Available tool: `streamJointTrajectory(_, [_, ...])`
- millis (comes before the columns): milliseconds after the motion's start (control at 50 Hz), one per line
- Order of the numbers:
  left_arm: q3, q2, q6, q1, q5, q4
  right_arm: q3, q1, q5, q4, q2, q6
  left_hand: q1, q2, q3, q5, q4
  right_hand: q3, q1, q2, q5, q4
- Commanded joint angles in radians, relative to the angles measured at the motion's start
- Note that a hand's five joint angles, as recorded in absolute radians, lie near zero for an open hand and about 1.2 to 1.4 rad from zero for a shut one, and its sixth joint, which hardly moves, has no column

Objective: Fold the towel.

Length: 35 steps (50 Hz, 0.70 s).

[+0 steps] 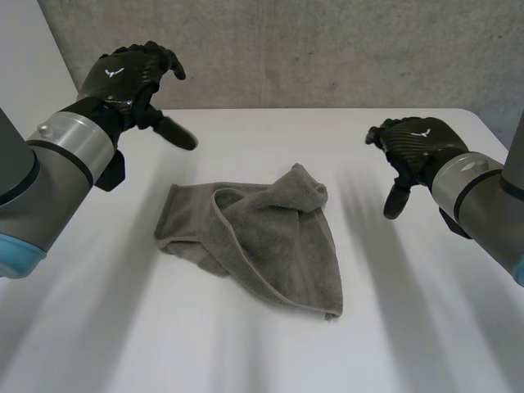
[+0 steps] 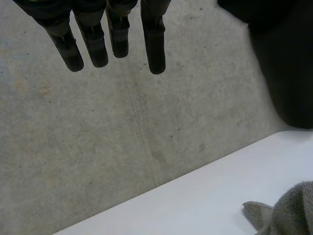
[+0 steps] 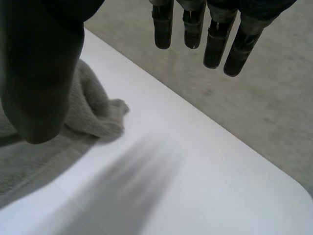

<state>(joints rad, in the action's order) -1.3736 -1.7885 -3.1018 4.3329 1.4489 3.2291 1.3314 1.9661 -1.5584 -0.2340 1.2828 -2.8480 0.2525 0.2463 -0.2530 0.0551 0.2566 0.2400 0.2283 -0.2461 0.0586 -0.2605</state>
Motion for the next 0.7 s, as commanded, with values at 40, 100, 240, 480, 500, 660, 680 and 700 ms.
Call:
streamJointTrajectory(40, [0.005, -0.009, -0.005, 0.022, 0.001, -0.017, 0.060, -0.007, -0.094, 0.149, 0.064, -0.140, -0.068, -0.062, 0.069, -0.046, -0.072, -0.065, -0.054, 0.072, -0.059, 0.086])
streamJointTrajectory(100, [0.007, -0.008, -0.005, 0.039, -0.001, -0.017, 0.072, -0.013, -0.097, 0.180, 0.082, -0.165, -0.068, -0.062, 0.069, -0.046, -0.072, -0.065, -0.054, 0.072, -0.059, 0.086])
streamJointTrajectory(240, [0.033, -0.003, -0.005, 0.090, -0.002, -0.046, 0.071, -0.015, -0.086, 0.186, 0.101, -0.172, -0.068, -0.062, 0.069, -0.046, -0.072, -0.065, -0.054, 0.072, -0.059, 0.086])
streamJointTrajectory(480, [0.057, -0.005, -0.001, 0.102, -0.001, -0.086, 0.060, -0.015, -0.078, 0.182, 0.101, -0.171, -0.068, -0.062, 0.069, -0.046, -0.072, -0.065, -0.054, 0.072, -0.059, 0.086])
streamJointTrajectory(500, [0.057, -0.005, -0.001, 0.108, -0.002, -0.089, 0.060, -0.015, -0.078, 0.182, 0.101, -0.171, -0.068, -0.062, 0.069, -0.046, -0.072, -0.065, -0.054, 0.072, -0.059, 0.086])
streamJointTrajectory(660, [0.065, -0.005, -0.003, 0.122, -0.004, -0.092, 0.058, -0.016, -0.002, 0.182, 0.104, -0.166, -0.068, -0.062, 0.069, -0.046, -0.072, -0.065, -0.054, 0.072, -0.059, 0.086])
streamJointTrajectory(680, [0.067, -0.005, -0.005, 0.123, -0.005, -0.097, 0.058, -0.018, 0.014, 0.183, 0.104, -0.165, -0.068, -0.062, 0.069, -0.046, -0.072, -0.065, -0.054, 0.072, -0.059, 0.086])
streamJointTrajectory(700, [0.067, -0.005, -0.005, 0.123, -0.005, -0.097, 0.058, -0.024, 0.024, 0.185, 0.104, -0.168, -0.068, -0.062, 0.069, -0.046, -0.072, -0.065, -0.054, 0.072, -0.059, 0.086])
